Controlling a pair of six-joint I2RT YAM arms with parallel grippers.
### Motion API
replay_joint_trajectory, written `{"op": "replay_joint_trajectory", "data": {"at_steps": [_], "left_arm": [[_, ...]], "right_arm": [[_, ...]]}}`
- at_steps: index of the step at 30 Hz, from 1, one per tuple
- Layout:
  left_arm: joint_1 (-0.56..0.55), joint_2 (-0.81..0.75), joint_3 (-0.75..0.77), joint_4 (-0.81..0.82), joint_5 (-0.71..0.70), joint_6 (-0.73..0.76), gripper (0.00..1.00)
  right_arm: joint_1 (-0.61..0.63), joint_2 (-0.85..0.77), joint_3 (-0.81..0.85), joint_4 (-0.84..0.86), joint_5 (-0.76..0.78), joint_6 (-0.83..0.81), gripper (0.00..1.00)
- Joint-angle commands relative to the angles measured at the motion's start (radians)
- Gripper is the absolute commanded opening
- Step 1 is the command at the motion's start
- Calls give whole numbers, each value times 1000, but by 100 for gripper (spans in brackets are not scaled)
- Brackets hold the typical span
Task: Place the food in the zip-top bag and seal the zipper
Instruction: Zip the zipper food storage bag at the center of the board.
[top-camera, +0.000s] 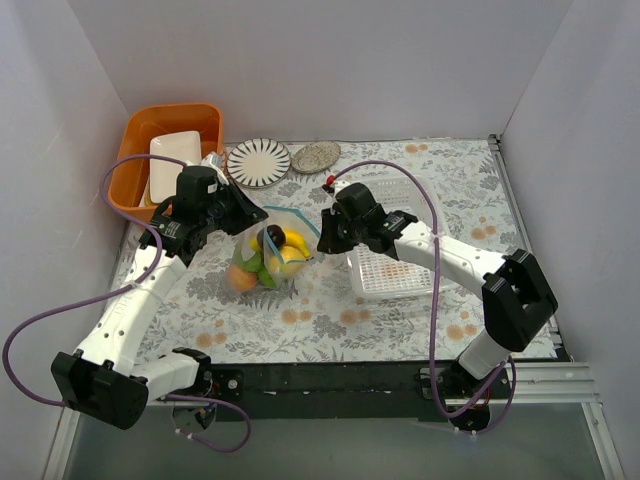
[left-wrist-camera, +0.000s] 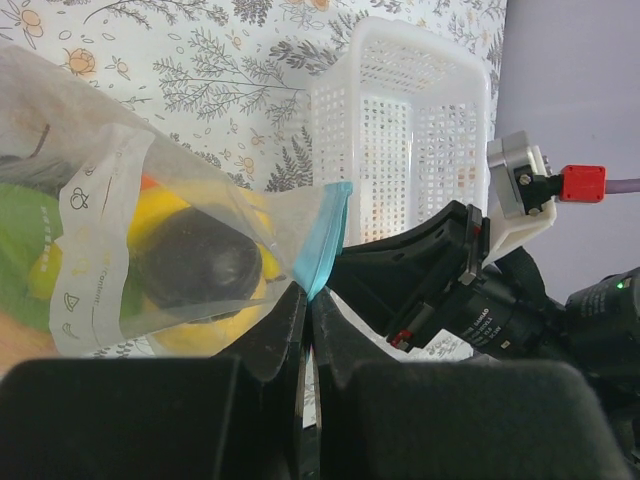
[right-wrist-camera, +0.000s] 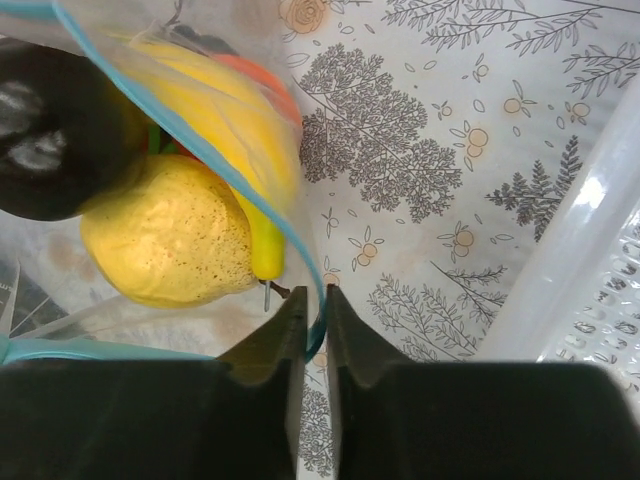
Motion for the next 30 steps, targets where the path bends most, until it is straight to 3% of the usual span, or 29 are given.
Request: {"op": "replay_joint_trajectory", "data": {"at_steps": [1,3,10,19,30], "left_arm": [[-3,-24,0,44,35,4,0],[-3,-21,0,44,39,4,0],[-3,28,-15,53,104,40,2],[-4,99,-79,142,309,37,3],[-47,179,-106,187,441,47,9]], "right_arm": [[-3,7,18,63,-47,-2,12],[-3,-1,20,71,-47,-5,2],[-4,-67,10,148,-34,-6,1],[-4,-99,-59,282,-19,44,1],[-8,-85,-65,324,22,77,1]]}}
